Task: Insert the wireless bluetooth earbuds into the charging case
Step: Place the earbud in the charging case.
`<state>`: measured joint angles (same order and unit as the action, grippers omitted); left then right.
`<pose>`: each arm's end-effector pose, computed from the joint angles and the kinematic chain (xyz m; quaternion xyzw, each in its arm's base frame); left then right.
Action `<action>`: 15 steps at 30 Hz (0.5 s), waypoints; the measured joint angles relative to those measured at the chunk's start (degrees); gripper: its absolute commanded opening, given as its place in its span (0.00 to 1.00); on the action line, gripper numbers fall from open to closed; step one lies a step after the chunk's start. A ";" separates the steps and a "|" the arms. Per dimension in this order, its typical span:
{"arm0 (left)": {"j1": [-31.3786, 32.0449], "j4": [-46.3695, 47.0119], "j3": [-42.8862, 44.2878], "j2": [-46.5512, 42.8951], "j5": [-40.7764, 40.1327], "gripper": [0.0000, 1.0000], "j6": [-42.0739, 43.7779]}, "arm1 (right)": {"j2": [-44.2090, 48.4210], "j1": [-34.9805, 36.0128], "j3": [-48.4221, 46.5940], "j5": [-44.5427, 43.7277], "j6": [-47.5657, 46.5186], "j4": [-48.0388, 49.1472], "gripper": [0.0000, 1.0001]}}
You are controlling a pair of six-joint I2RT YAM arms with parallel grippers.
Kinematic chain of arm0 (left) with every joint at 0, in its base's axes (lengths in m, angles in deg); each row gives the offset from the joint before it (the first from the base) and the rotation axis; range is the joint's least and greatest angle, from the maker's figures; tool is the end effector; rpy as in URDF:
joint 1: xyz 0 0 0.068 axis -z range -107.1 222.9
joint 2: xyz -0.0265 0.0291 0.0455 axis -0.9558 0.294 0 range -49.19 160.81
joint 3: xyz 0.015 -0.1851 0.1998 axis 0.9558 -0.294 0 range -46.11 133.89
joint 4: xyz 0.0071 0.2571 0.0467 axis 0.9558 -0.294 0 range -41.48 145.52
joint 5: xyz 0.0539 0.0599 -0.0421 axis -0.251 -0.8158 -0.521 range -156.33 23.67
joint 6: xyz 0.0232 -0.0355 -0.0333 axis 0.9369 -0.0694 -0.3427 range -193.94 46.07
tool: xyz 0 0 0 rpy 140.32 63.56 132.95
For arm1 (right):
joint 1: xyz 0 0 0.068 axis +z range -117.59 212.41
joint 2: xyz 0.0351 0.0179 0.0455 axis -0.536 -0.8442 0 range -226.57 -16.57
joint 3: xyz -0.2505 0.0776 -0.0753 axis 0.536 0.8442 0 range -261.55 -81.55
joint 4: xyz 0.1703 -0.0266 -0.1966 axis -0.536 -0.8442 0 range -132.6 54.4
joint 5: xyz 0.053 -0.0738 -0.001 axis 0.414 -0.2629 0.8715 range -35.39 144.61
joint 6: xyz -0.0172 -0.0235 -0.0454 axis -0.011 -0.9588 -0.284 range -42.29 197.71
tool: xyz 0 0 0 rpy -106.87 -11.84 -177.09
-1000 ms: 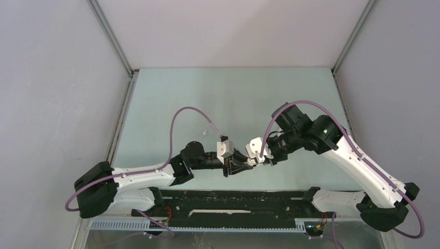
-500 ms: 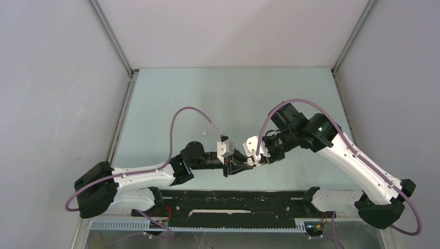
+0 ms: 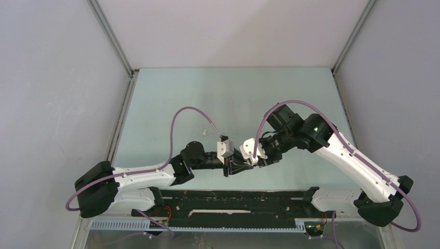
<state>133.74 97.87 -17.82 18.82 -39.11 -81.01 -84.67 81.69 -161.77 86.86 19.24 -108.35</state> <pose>0.1093 -0.2293 0.2527 0.4553 0.5218 -0.5274 0.4922 0.1157 0.1636 0.3779 -0.7921 0.4910 0.2483 0.2644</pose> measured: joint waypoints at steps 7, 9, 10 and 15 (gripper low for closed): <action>0.00 0.09 0.00 0.00 -0.02 0.00 -0.02 | -0.04 0.50 0.07 -2.34 0.04 0.59 0.37; -0.02 0.11 0.00 0.00 -0.07 0.00 -0.04 | -0.02 0.52 0.11 -3.28 0.00 0.68 0.37; -0.04 0.11 0.00 0.02 -0.13 0.00 -0.04 | -0.02 0.63 0.13 -3.87 -0.02 0.72 0.37; -0.17 0.28 0.00 0.17 -0.57 0.00 -0.04 | 0.09 0.85 0.15 -5.62 -0.15 0.61 0.33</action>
<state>133.57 98.15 -17.82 18.99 -39.68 -81.05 -84.58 82.54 -161.62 81.25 19.08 -107.74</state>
